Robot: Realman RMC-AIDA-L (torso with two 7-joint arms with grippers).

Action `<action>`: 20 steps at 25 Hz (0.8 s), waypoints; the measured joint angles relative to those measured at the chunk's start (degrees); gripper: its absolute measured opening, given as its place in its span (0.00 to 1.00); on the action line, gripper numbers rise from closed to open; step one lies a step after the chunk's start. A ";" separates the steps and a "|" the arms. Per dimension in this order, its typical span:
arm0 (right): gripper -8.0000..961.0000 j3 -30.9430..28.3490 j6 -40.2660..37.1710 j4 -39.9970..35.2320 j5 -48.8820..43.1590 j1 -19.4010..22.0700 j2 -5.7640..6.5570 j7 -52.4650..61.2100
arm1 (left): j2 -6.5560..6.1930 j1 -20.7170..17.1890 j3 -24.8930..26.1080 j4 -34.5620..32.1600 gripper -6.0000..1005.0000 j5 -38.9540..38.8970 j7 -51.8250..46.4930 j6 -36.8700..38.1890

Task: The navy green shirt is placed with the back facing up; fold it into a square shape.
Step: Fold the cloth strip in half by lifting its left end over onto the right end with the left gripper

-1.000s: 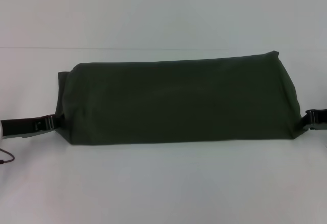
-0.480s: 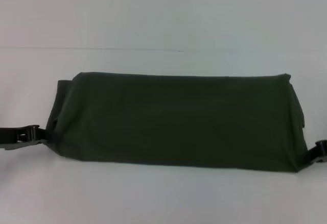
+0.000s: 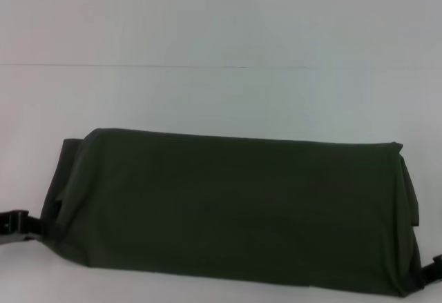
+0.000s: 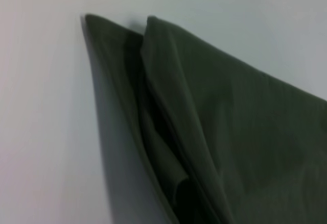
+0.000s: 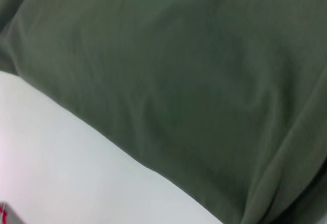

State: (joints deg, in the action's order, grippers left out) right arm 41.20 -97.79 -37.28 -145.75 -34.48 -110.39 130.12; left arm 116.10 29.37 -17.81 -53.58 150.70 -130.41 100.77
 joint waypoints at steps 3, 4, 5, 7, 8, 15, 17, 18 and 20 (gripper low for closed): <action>0.01 0.18 -1.14 0.00 -0.03 0.77 -0.47 -1.17 | 0.09 -0.62 0.56 -0.42 0.03 0.94 0.16 2.60; 0.01 0.20 -1.37 -0.01 -0.05 0.96 -0.61 -1.44 | 0.15 -0.90 0.87 -0.65 0.03 0.97 0.21 3.25; 0.01 0.22 -1.42 -0.05 -0.08 1.18 -0.78 -1.75 | 0.18 -1.08 1.18 -0.83 0.04 0.97 0.25 3.70; 0.01 0.11 -1.38 -0.08 -0.11 1.39 -0.88 -2.13 | 0.23 -1.47 2.05 -1.08 0.04 0.99 0.37 4.28; 0.01 -0.18 -1.31 -0.08 -0.09 1.42 -0.90 -2.14 | 0.25 -1.64 2.41 -1.09 0.04 0.99 0.41 4.20; 0.03 -4.20 -0.38 -0.08 0.15 1.44 -0.70 -0.74 | 0.11 -1.72 4.39 -0.81 0.05 0.78 0.52 1.87; 0.03 -5.19 -0.54 -0.23 0.17 1.54 -0.51 -0.48 | 0.05 -1.60 4.71 -0.70 0.05 0.83 0.53 1.27; 0.03 -5.56 -0.89 -0.32 0.19 1.67 -0.47 -0.53 | 0.02 -1.55 4.92 -0.68 0.05 0.74 0.46 1.08; 0.07 -6.51 -1.63 -0.50 0.25 1.96 -0.29 -0.77 | -0.08 -1.47 5.46 -0.66 0.05 0.56 0.13 0.83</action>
State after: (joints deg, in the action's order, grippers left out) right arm 34.68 -99.43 -37.79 -145.49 -32.52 -110.68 129.35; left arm 116.03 27.90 -12.35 -54.25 151.26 -130.28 101.60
